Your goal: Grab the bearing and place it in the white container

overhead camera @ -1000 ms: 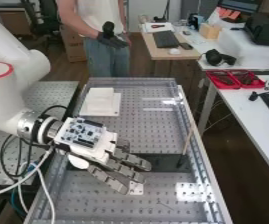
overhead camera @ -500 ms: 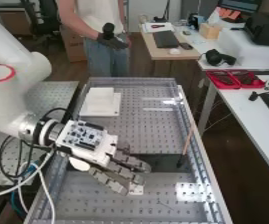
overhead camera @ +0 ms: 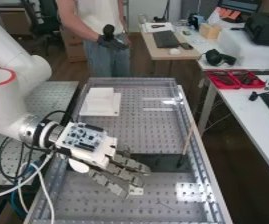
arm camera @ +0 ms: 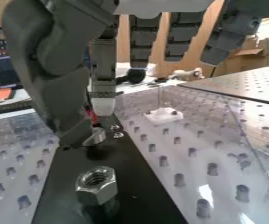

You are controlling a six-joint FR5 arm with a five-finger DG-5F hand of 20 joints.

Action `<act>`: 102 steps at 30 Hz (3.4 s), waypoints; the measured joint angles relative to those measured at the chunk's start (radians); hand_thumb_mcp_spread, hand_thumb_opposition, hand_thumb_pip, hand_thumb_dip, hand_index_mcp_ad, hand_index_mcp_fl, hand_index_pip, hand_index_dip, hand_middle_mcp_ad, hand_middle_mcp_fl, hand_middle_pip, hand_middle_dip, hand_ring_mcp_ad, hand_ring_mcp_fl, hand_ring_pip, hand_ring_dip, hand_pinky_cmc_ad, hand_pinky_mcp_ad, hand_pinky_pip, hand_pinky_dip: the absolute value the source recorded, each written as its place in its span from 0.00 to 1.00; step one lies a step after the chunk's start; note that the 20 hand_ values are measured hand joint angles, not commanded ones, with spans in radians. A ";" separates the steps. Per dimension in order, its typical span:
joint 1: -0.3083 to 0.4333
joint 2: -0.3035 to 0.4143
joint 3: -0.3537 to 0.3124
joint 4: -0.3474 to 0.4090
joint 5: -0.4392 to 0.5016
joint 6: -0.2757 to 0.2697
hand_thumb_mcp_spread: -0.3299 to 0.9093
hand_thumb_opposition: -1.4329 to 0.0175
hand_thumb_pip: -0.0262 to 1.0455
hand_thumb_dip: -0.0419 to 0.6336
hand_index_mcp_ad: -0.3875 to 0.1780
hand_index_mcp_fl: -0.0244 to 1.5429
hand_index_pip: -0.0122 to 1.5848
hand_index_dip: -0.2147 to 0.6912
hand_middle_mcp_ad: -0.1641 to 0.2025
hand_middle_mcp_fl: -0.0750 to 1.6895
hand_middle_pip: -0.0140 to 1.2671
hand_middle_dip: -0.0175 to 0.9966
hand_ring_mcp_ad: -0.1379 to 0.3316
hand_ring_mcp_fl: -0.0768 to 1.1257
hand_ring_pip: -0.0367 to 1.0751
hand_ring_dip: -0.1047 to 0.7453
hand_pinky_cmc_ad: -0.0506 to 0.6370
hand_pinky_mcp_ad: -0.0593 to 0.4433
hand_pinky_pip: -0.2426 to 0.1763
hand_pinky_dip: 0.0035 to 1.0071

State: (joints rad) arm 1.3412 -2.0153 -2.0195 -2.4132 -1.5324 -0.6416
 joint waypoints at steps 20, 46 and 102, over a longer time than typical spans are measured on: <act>0.020 0.002 -0.016 0.050 -0.001 -0.100 0.61 0.41 0.61 0.43 0.35 0.03 0.86 0.60 0.44 0.07 0.08 0.15 0.49 0.08 0.11 0.16 0.56 0.55 0.35 0.13; 0.019 -0.015 -0.011 0.032 0.015 -0.083 0.61 0.41 0.61 0.43 0.36 0.03 0.86 0.58 0.43 0.07 0.08 0.15 0.49 0.08 0.11 0.16 0.56 0.55 0.36 0.13; 0.009 -0.028 0.011 0.018 -0.011 -0.092 0.60 0.42 0.61 0.44 0.43 0.15 0.87 0.49 0.44 0.07 0.09 0.15 0.49 0.08 0.11 0.16 0.56 0.55 0.36 0.13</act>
State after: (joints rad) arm 1.3497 -2.0432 -2.0086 -2.3956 -1.5431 -0.7334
